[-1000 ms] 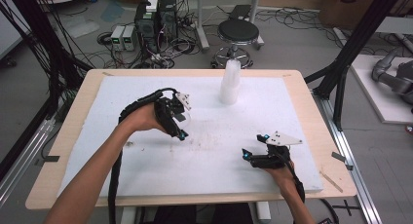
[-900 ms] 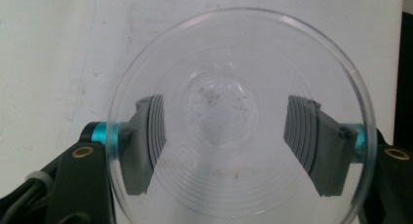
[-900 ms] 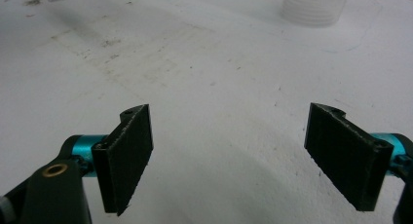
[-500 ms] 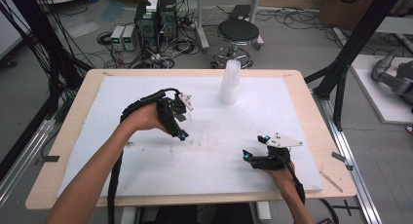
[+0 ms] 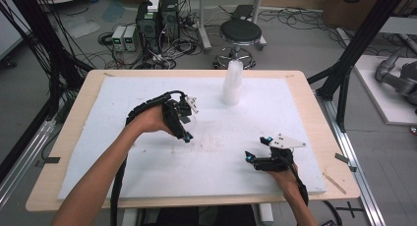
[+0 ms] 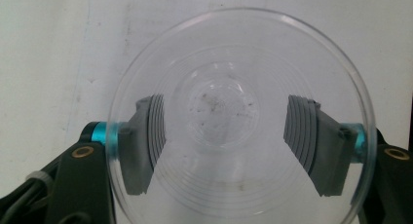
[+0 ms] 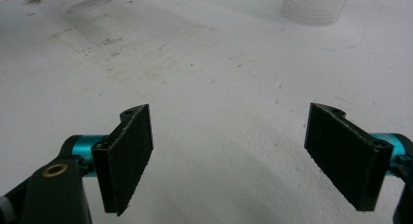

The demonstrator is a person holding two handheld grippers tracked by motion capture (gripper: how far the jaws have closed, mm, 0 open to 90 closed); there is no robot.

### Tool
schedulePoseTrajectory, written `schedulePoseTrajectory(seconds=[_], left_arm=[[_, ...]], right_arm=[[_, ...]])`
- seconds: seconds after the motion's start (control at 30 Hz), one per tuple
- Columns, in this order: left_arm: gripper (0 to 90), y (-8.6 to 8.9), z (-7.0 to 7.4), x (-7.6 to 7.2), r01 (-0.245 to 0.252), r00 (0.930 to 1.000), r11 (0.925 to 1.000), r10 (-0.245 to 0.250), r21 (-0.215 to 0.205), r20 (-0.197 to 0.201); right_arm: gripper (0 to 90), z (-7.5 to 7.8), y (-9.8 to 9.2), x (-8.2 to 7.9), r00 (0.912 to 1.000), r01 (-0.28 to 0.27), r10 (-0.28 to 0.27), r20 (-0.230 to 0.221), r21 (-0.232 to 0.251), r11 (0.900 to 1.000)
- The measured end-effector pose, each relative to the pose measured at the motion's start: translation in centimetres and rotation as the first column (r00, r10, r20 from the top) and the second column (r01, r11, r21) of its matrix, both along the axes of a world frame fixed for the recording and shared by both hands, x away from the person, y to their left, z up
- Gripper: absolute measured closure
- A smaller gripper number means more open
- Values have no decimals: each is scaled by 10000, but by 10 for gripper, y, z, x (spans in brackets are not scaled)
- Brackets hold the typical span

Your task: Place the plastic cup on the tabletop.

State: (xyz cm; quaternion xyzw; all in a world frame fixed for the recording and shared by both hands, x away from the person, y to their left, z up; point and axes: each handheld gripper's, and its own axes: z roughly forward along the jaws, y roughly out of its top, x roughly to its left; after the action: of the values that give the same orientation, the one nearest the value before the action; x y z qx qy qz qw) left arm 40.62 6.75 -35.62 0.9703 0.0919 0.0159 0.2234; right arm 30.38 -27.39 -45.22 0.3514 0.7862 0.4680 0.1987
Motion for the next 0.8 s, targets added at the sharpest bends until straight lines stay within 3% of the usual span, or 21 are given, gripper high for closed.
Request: schedulePoseTrajectory(seconds=[0.43,0.7,0.8], left_arm=[[317,-18,-16,6,-50,9999,9981,59,617,-154],[317,-26,-27,4,16,9997,9972,1,746,-238],[316,-28,-30,3,-58,9997,9984,71,562,-231]], right_arm=[[176,0,0,1,10000,-66,66,-54,-8,10000],[176,-1,0,1,10000,-66,66,-39,-39,10000],[176,-1,0,1,10000,-55,54,-51,-52,10000]])
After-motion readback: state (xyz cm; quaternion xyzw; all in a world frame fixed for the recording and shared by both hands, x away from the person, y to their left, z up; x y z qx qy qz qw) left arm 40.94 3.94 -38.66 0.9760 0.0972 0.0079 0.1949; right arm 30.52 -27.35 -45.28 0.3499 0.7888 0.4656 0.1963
